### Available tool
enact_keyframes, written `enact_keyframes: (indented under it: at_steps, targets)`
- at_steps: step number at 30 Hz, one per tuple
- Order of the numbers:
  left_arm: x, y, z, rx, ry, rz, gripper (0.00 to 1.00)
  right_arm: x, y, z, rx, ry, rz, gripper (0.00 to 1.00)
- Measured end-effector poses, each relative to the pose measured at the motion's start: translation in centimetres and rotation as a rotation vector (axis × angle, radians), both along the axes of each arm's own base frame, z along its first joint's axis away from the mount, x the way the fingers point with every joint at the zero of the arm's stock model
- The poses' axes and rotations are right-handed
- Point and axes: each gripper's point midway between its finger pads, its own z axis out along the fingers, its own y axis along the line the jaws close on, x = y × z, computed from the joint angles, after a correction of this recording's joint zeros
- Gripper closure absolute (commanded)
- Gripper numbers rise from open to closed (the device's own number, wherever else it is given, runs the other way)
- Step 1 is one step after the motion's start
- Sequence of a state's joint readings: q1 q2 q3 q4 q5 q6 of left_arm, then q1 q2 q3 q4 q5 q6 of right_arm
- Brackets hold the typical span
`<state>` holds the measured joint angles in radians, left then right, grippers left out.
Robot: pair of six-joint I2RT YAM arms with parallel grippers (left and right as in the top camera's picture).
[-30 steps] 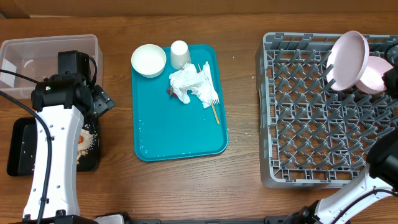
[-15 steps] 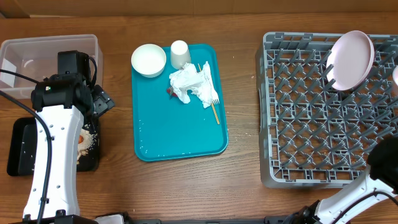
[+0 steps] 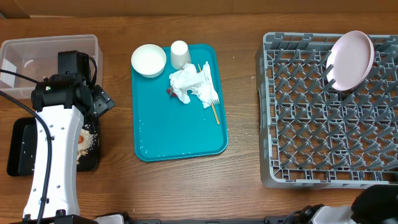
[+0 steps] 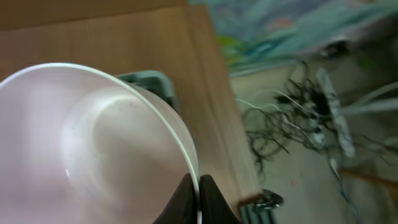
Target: Sort waste into correct bins and load items into the dishwasher rack
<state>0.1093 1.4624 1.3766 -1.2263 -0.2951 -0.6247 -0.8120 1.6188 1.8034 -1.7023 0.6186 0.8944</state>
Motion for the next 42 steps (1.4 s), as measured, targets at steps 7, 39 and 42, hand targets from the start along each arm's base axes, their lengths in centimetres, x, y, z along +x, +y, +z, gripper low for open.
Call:
enact_keyframes:
  at_steps: [7,39,42]
  targets:
    - [0.0,0.0,0.0,0.000,0.000,0.000,0.00,-2.4,0.7,-3.7,0.007,0.132,-0.116,0.96]
    - [0.0,0.0,0.0,0.000,0.000,0.000,0.00,7.9,2.8,-7.1,-0.309,0.379,0.311,0.96]
    - [0.0,0.0,0.0,0.000,0.000,0.000,0.00,9.3,2.9,-8.2,-0.299,0.454,0.387,0.96]
